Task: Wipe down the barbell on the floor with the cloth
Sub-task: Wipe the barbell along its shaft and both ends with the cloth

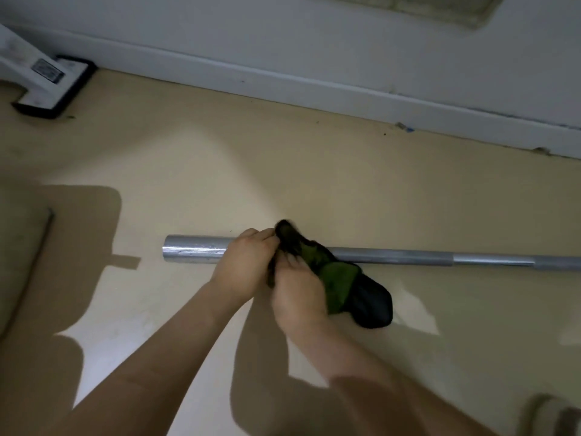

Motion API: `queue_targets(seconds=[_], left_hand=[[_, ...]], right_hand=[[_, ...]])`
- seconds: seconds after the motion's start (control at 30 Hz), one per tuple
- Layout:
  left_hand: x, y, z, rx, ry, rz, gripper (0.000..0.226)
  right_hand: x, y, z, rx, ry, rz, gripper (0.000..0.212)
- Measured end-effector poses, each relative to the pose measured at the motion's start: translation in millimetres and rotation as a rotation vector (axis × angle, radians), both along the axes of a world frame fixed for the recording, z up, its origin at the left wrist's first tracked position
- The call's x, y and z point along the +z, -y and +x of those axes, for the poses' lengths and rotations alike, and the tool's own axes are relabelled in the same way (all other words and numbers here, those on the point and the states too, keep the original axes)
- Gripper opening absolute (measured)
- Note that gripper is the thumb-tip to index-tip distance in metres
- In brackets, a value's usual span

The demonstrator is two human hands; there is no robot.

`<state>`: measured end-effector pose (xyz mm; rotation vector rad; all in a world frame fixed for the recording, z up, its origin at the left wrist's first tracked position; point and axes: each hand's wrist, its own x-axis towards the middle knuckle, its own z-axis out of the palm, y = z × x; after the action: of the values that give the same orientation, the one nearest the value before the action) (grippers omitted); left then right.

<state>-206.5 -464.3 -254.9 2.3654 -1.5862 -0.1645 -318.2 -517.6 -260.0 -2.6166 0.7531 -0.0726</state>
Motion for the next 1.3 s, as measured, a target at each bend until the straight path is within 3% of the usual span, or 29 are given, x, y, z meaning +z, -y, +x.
queue_targets(seconds=[0.07,0.2,0.33,0.4,0.47,0.53,0.6,0.67,0.73,0.87,0.93,0.97,1.03,1.07,1.1,1.13,1.2,1.27,1.3], left_hand=[[3.4,-8.7,-3.2,-0.013,-0.047,-0.037,0.028],[0.5,-35.4,-37.1,0.259,-0.216,-0.206,0.021],[8.4,-54.8,-66.1,0.561,-0.824,-0.186,0.035],[9.5,-70.6,-67.3,0.704,-1.01,-0.126,0.032],[14.2,-85.3,-64.8,0.758,-1.086,-0.053,0.028],[22.7,-96.6,-62.0,0.792,-1.248,-0.182,0.016],[39.3,-105.7,-57.1,0.776,-1.387,-0.413,0.027],[59.2,-111.0,-51.9,0.719,-1.502,-0.59,0.036],[75.4,-116.1,-47.3,0.656,-1.571,-0.706,0.038],[99.5,-138.0,-37.6,0.633,-1.582,-0.842,0.04],[99.9,-150.6,-33.7,0.734,-1.411,-0.717,0.029],[93.3,-157.4,-32.3,0.824,-1.152,-0.539,0.022],[78.2,-165.3,-34.6,0.851,-0.365,0.016,0.015],[72.1,-163.7,-40.6,0.788,-0.093,0.106,0.014],[66.0,-158.8,-48.3,0.723,-0.033,0.06,0.014],[64.2,-151.1,-58.5,0.691,-0.131,-0.031,0.012],[59.9,-133.3,-76.6,0.659,-0.537,-0.182,0.02],[55.4,-123.4,-89.1,0.678,-0.925,-0.257,0.035],[53.3,-123.3,-89.3,0.699,-1.062,-0.296,0.041]], right_hand=[[-9.5,38.8,-30.8,0.089,-0.064,-0.033,0.052],[3.3,35.5,-30.5,-0.342,-0.086,0.034,0.044],[24.8,-39.2,-21.9,-0.217,-0.066,0.651,0.02],[38.6,-38.5,-38.1,-0.264,-0.008,0.905,0.033],[43.1,-30.4,-44.7,-0.241,-0.006,1.018,0.045],[45.9,-21.7,-42.9,-0.255,0.04,1.264,0.042],[43.7,-12.4,-39.7,-0.39,0.115,1.509,0.037],[38.9,-4.8,-40.2,-0.375,0.065,1.464,0.049],[39.1,-6.5,-39.9,-0.215,-0.042,1.411,0.039],[55.5,-5.7,-36.1,-0.203,-0.004,1.398,0.028],[65.1,-2.2,-34.0,-0.239,0.079,1.311,0.01],[66.6,-1.1,-33.4,-0.231,0.095,1.176,0.005],[68.9,-4.0,-31.8,-0.176,0.076,0.949,0.01],[69.7,-7.8,-30.0,-0.142,0.057,0.913,0.013],[68.6,-12.9,-27.9,-0.113,0.042,0.9,0.016],[67.3,-18.5,-26.3,-0.092,0.04,0.901,0.018],[66.5,-26.6,-22.9,-0.067,0.059,0.967,0.017],[72.3,-29.1,-24.1,-0.047,0.045,1.158,0.004],[75.3,-26.8,-26.9,-0.028,0.009,1.23,0.011]])
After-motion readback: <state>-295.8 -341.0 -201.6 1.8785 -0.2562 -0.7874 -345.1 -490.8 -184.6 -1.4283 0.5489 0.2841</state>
